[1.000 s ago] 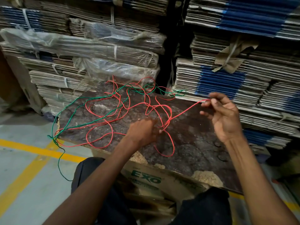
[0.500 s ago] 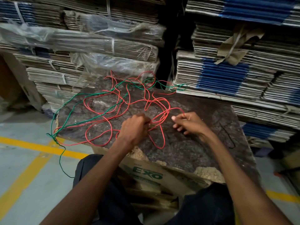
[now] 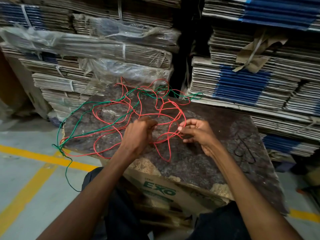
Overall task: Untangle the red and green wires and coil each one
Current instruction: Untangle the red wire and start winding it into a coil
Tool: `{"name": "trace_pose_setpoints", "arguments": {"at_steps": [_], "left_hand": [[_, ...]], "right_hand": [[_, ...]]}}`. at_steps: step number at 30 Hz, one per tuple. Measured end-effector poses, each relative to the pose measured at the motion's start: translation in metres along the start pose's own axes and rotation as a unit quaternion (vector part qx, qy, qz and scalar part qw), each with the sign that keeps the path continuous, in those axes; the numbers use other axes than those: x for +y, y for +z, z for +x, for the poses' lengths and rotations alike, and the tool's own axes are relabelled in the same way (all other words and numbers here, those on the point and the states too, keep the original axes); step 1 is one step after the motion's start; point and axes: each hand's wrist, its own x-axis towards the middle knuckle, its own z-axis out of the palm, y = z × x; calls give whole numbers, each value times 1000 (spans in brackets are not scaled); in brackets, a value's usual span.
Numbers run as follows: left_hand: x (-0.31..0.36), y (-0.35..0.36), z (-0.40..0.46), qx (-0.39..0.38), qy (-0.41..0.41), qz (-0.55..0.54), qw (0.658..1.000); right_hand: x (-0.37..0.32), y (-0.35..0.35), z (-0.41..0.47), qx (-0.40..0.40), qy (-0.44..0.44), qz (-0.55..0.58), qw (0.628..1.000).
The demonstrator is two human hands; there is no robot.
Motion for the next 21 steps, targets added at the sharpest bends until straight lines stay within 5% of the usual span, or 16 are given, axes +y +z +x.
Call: {"name": "trace_pose_setpoints", "arguments": {"at_steps": [12, 21], "left_hand": [[-36, -35, -4, 36, -42, 60, 997], [-23, -15, 9, -33, -36, 92, 995]], "right_hand": [[-22, -46, 33, 272, -63, 63, 958], [8, -91, 40, 337, -84, -166, 923]]}}
